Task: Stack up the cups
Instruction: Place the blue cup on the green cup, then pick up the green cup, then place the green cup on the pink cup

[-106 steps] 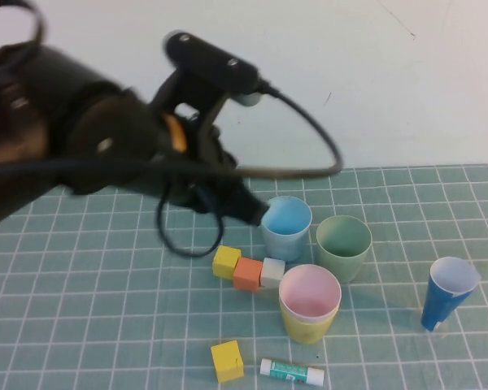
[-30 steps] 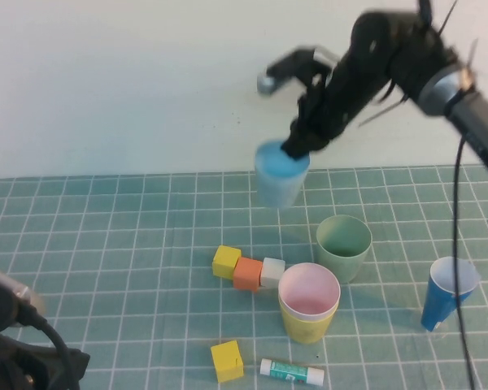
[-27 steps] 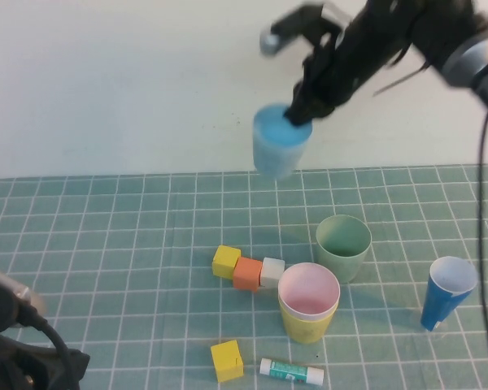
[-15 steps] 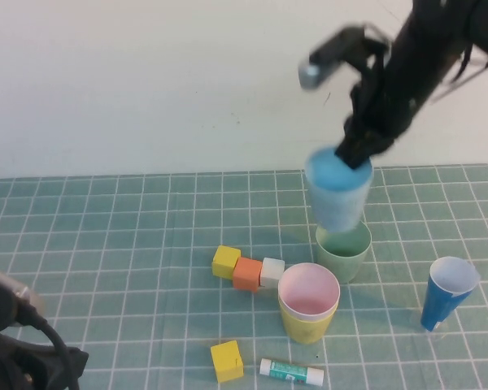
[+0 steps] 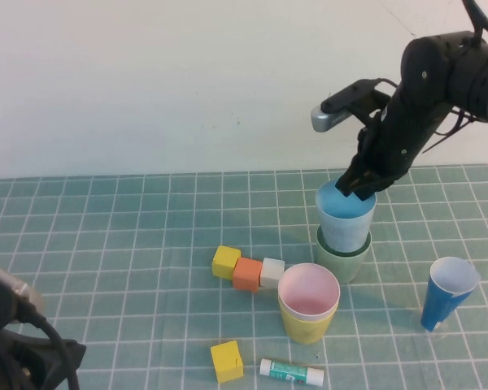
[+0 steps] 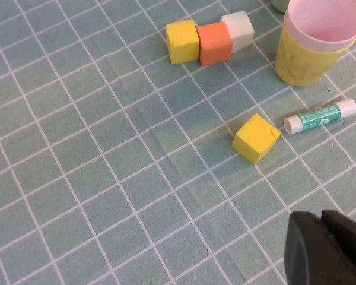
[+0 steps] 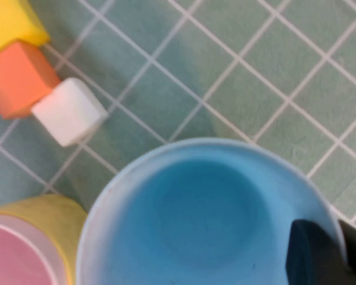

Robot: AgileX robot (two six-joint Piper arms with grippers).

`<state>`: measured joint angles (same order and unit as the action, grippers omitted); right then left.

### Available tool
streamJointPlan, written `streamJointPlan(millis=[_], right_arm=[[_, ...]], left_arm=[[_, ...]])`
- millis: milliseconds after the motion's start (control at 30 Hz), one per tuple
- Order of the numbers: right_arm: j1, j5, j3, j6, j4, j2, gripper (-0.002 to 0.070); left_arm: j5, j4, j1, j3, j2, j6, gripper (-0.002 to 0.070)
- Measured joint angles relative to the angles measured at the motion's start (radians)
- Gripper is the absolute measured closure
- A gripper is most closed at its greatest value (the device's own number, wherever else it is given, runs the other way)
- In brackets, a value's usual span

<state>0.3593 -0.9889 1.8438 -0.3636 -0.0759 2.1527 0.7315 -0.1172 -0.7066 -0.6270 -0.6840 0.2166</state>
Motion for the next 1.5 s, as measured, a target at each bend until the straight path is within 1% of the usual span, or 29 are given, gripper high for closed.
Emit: streamJointPlan(millis=[133, 200, 233, 333, 400, 467, 567, 700, 767, 833, 867, 900, 967, 1000, 1067, 1233, 1400, 1500], right_arm=[[-0.015, -0.007, -0.008, 0.011, 0.004, 0.014, 0.0657], [-0.022, -0.013, -0.01, 0.02, 0.004, 0.024, 0.0636], [-0.026, -0.015, -0.01, 0.022, 0.004, 0.03, 0.061], [-0.032, -0.019, -0.012, 0.026, 0.0, 0.044, 0.0492], [-0.038, -0.025, -0.012, 0.027, -0.002, 0.056, 0.0369], [-0.038, -0.027, -0.012, 0.027, -0.011, 0.065, 0.0289], [-0.038, -0.025, -0.012, 0.027, -0.028, 0.086, 0.0234], [-0.038, 0.01, -0.012, 0.027, -0.039, 0.121, 0.0215], [-0.038, 0.026, -0.012, 0.027, -0.047, 0.144, 0.0218], [-0.038, 0.032, -0.012, 0.022, -0.059, 0.167, 0.0255], [-0.038, 0.033, -0.012, 0.017, -0.067, 0.179, 0.0297], [-0.038, 0.033, -0.012, 0.013, -0.074, 0.189, 0.0358], [-0.038, 0.033, -0.012, 0.003, -0.091, 0.199, 0.0514], [-0.038, 0.035, -0.012, -0.003, -0.098, 0.2, 0.057], [-0.038, 0.033, -0.012, -0.023, -0.125, 0.2, 0.0621], [-0.038, -0.002, -0.018, -0.064, -0.137, 0.118, 0.0626], [-0.038, -0.081, -0.018, -0.091, -0.137, -0.087, 0.0626], [-0.013, -0.146, -0.018, -0.099, -0.115, -0.21, 0.0626]], left_arm=[[0.0, 0.0, 0.0, 0.0, 0.0, -0.003, 0.0677], [0.0, 0.0, 0.0, 0.0, 0.0, -0.003, 0.0677], [0.0, 0.0, 0.0, 0.0, 0.0, -0.003, 0.0677], [0.0, 0.0, 0.0, 0.0, 0.0, -0.003, 0.0677], [0.0, 0.0, 0.0, 0.0, 0.0, -0.003, 0.0677], [0.0, 0.0, 0.0, 0.0, 0.0, -0.003, 0.0677], [0.0, 0.0, 0.0, 0.0, 0.0, -0.003, 0.0677], [-0.005, 0.0, 0.0, 0.0, 0.0, -0.003, 0.0677], [-0.006, 0.0, 0.0, 0.0, 0.0, 0.0, 0.0677], [-0.006, 0.01, 0.0, 0.0, 0.0, 0.0, 0.0677], [-0.006, 0.016, 0.0, 0.0, 0.0, 0.0, 0.0677], [-0.006, 0.026, 0.0, 0.0, 0.0, 0.0, 0.0677], [-0.006, 0.045, 0.0, 0.0, 0.0, 0.0, 0.0677], [-0.006, 0.051, 0.0, 0.0, 0.0, 0.0, 0.0677], [-0.006, 0.061, 0.0, 0.0, 0.0, 0.0, 0.0677], [0.024, 0.07, 0.0, 0.0, 0.0, 0.004, 0.0677], [0.057, 0.074, 0.0, 0.0, 0.0, 0.004, 0.0677], [0.052, 0.071, 0.0, 0.0, 0.0, 0.004, 0.0677]])
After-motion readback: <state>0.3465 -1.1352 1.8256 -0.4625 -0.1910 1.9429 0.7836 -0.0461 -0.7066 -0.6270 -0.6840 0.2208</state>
